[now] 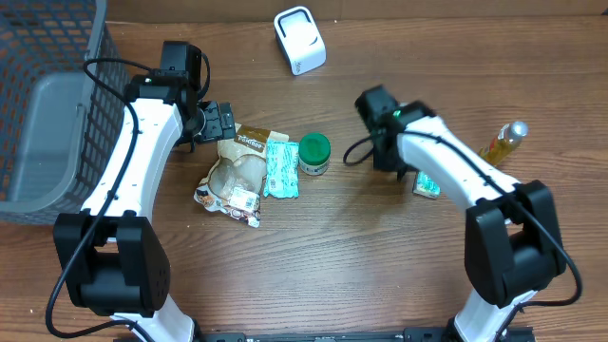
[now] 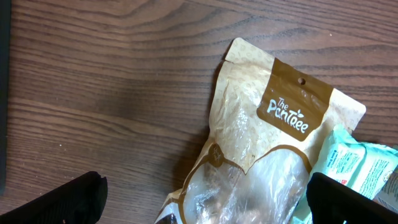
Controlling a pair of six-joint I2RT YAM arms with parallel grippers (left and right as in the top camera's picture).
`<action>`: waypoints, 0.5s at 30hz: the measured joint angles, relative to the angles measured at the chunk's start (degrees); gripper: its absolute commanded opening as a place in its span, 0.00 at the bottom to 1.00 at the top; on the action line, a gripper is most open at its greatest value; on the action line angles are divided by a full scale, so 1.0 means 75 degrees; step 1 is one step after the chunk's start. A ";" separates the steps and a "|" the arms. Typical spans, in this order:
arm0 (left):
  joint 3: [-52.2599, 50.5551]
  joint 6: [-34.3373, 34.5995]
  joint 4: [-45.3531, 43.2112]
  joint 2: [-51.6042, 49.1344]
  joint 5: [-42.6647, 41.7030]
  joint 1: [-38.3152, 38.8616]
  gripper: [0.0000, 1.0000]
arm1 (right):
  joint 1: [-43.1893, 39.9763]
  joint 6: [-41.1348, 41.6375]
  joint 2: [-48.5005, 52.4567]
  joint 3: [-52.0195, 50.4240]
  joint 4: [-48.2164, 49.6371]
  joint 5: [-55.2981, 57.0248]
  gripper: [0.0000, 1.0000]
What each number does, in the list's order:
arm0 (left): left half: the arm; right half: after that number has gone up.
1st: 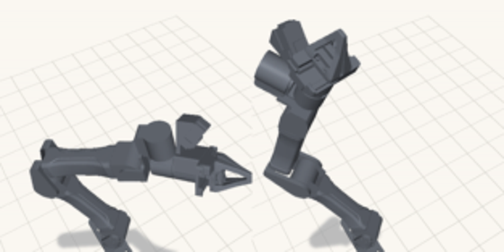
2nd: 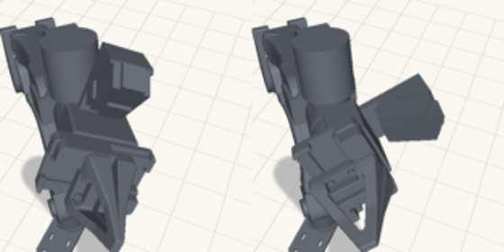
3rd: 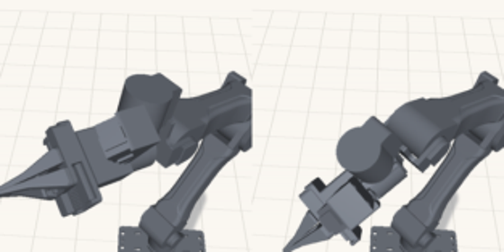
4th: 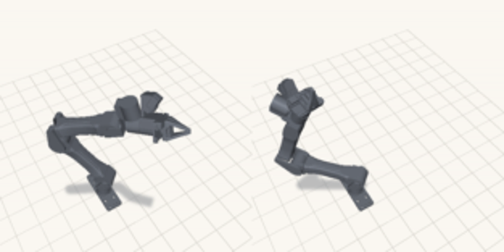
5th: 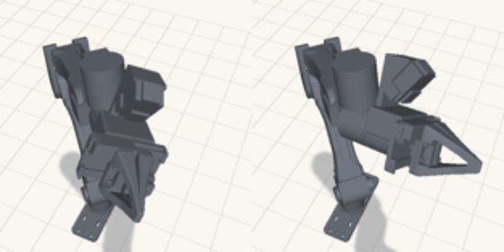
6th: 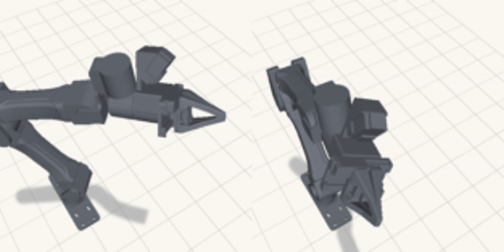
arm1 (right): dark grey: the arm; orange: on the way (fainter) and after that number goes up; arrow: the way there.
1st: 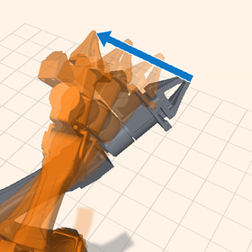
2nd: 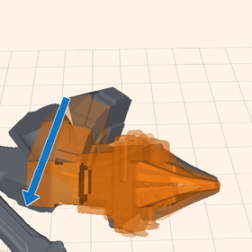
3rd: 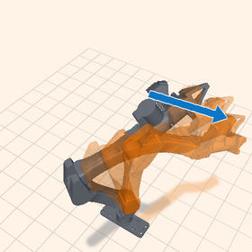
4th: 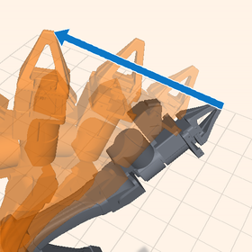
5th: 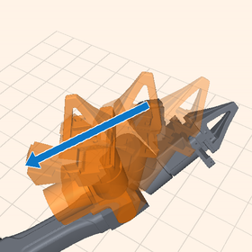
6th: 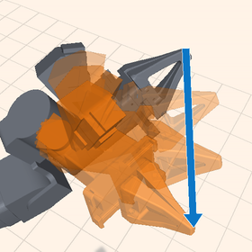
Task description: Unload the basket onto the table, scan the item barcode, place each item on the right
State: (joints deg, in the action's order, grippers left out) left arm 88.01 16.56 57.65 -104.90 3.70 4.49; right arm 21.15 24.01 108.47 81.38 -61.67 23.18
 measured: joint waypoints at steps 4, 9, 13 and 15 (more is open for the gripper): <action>0.0000 0.0000 0.0000 0.0000 0.0000 0.0000 1.00 | -0.0697 0.0061 -0.0012 0.0650 -0.0388 -0.0746 0.39; 0.0000 0.0000 0.0000 0.0000 0.0000 0.0000 1.00 | -0.1725 0.0096 -0.0017 0.0656 -0.0848 -0.1740 0.47; 0.0000 0.0000 0.0000 0.0000 0.0000 0.0000 1.00 | -0.2305 0.0111 -0.0026 0.0388 -0.0973 -0.2157 0.47; 0.0000 0.0000 0.0000 0.0000 0.0000 0.0003 1.00 | -0.2410 0.0111 -0.0026 0.0178 -0.0950 -0.2270 0.46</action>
State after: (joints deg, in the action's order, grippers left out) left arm 88.01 16.56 57.65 -104.90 3.70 4.51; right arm 3.07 24.84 108.27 82.72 -68.79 6.15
